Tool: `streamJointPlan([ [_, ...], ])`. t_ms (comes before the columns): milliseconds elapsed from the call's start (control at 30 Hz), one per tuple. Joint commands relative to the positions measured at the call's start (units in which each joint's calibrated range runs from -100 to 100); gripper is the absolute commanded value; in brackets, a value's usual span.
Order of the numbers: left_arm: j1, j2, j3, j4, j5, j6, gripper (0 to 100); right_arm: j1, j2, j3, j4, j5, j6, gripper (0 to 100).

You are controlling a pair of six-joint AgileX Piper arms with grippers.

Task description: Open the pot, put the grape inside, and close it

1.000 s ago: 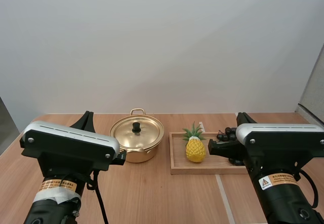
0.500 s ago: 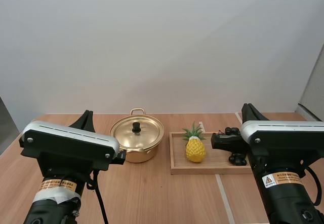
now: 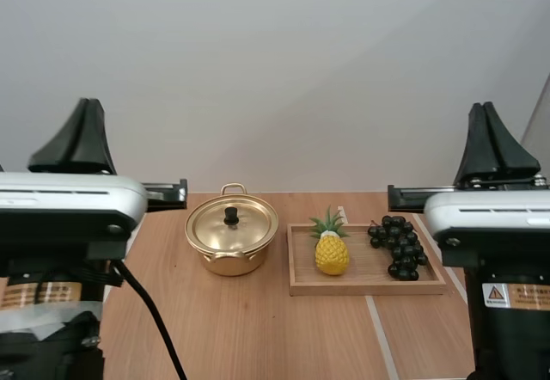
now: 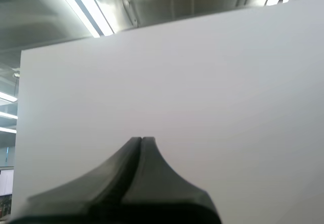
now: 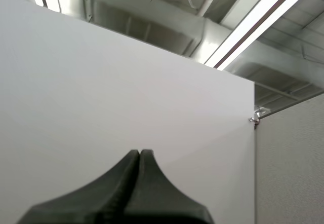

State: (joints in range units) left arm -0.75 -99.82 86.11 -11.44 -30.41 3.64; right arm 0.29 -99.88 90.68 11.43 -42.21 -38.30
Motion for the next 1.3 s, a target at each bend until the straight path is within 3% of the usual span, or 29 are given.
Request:
streamJointPlan([
  [0, 0.02, -0.18, -7.59, -1.65, 9.19, -0.87, 0, -0.23, -0.12, -9.98, 10.64, 26.19, -6.13, 0],
  [100, 0.02, 1.42, -15.67, -1.65, 18.57, -0.87, 0, -0.23, 2.56, -21.27, 14.79, 35.73, -6.37, 0],
  [233, 0.02, 7.12, -25.36, -1.65, 27.80, -0.78, 0, -0.23, 8.64, -37.22, 14.39, 48.06, -6.37, 0],
  [333, 0.02, 13.25, -33.77, -1.65, 32.51, -0.78, 0, -0.23, 14.66, -49.46, 11.36, 64.26, -5.32, 0],
  [400, 0.02, 17.37, -39.09, -1.65, 33.99, -0.78, 0, -0.29, 19.59, -57.92, 3.35, 77.32, 3.28, 0],
  [500, 0.02, 22.34, -46.18, -1.54, 38.21, -0.78, 0, -0.40, 28.09, -69.72, -16.85, 98.32, 22.02, 0],
  [567, 0.02, 25.09, -50.55, -1.54, 43.72, -0.78, 0, -0.40, 34.85, -77.57, -27.17, 111.18, 30.54, 0],
  [667, 0.02, 29.25, -56.86, -0.65, 55.81, -0.87, 0, -0.40, 43.37, -86.53, -35.48, 127.82, 34.15, 0],
  [767, 0.02, 33.97, -62.10, -0.37, 66.40, -0.98, 0, -0.40, 50.11, -93.06, -35.18, 141.77, 30.98, 0],
  [900, 0.02, 41.08, -67.99, 2.89, 79.65, -5.50, 0, -0.40, 56.86, -96.55, -31.69, 142.21, 25.77, 0],
  [1067, 0.02, 51.14, -73.97, 6.53, 99.56, -8.63, 0, -0.40, 61.34, -94.64, -31.11, 142.21, 26.35, 0],
  [1267, 0.02, 59.80, -76.56, 6.04, 111.40, -8.63, 0, -0.49, 62.81, -89.29, -27.06, 142.21, 26.87, 0],
])
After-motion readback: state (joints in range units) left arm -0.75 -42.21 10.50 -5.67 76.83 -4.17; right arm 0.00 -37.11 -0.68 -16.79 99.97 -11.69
